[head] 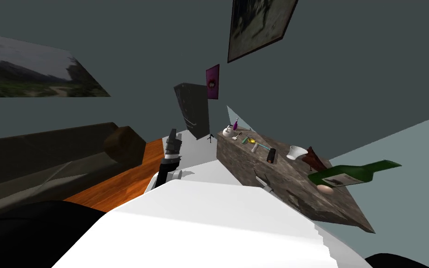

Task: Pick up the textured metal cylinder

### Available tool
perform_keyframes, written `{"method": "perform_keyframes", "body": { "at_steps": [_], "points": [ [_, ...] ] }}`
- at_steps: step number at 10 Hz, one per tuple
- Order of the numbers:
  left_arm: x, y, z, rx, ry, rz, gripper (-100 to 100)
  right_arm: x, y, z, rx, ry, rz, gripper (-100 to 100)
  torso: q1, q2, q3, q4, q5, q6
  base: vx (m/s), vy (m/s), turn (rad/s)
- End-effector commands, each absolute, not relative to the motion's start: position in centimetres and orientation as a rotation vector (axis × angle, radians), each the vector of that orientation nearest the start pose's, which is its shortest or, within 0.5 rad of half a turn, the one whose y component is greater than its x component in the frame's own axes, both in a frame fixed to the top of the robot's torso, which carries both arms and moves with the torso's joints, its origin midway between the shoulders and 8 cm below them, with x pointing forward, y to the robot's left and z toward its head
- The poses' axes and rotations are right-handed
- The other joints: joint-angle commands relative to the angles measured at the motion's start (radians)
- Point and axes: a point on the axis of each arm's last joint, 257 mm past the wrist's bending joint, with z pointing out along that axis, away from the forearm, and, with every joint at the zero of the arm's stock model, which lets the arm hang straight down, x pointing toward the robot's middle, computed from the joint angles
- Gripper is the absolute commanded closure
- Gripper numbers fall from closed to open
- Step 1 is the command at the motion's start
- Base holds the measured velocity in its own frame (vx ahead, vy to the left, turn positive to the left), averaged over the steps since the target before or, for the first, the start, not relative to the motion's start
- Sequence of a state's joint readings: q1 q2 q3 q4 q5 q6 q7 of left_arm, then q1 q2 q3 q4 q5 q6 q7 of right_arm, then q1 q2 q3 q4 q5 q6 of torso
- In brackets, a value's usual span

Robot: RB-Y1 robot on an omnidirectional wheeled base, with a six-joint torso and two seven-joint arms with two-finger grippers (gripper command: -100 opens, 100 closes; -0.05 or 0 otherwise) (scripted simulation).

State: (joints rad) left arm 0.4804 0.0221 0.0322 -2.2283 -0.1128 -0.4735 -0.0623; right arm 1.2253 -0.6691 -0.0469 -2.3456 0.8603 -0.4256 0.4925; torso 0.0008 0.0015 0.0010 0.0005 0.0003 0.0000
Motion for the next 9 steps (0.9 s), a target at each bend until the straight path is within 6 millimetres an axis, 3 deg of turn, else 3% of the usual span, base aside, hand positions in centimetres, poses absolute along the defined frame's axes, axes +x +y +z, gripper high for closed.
{"method": "perform_keyframes", "body": {
  "at_steps": [1,2,3,4,5,6,7,8,9],
  "points": [
    [36.0,27.7,0.2,-0.589,0.749,-1.133,0,17.7,-24.8,-25.5,-0.667,1.899,0.2,-100,0.0,0.0,0.0,0.0,0.0,0.0,0.003,0.04,0.15],
    [36.0,27.7,0.2,-0.589,0.749,-1.133,0,15.8,-25.5,-26.9,-0.758,1.943,0.169,-100,0.0,0.0,0.0,0.0,0.0,0.001,0.01,0.046,0.254],
    [36.0,27.7,0.2,-0.589,0.749,-1.133,0,15.7,-25.5,-27.0,-0.771,1.942,0.163,-100,0.0,-0.001,0.0,0.0,0.0,0.0,0.011,0.032,0.132],
    [36.0,27.7,0.2,-0.589,0.749,-1.133,0,13.8,-26.2,-28.2,-0.868,1.978,0.132,-100,-0.001,-0.001,0.0,0.0,0.0,0.001,0.024,0.046,0.291],
    [36.0,27.7,0.2,-0.589,0.749,-1.133,0,13.6,-26.3,-28.3,-0.878,1.981,0.129,-100,0.0,-0.001,-0.001,0.0,0.0,0.0,0.02,0.026,0.129],
    [36.0,27.7,0.2,-0.589,0.749,-1.133,0,11.6,-27.2,-29.4,-0.971,2.016,0.103,-100,-0.001,-0.001,-0.001,0.0,0.0,0.001,0.018,0.029,0.285],
    [36.0,27.7,0.2,-0.589,0.749,-1.133,0,11.5,-27.2,-29.5,-0.986,2.015,0.097,-100,-0.001,-0.001,-0.001,0.0,0.0,0.0,0.02,0.016,0.122],
    [36.0,27.7,0.2,-0.589,0.749,-1.133,0,9.5,-28.3,-30.4,-1.076,2.046,0.076,-100,-0.002,-0.001,-0.001,0.0,-0.001,0.001,0.035,0.02,0.222],
    [36.0,27.7,0.2,-0.589,0.749,-1.133,0,9.4,-28.3,-30.6,-1.097,2.043,0.068,-100,-0.002,-0.002,-0.001,0.0,-0.001,0.0,0.033,0.007,0.143]
  ]
}}
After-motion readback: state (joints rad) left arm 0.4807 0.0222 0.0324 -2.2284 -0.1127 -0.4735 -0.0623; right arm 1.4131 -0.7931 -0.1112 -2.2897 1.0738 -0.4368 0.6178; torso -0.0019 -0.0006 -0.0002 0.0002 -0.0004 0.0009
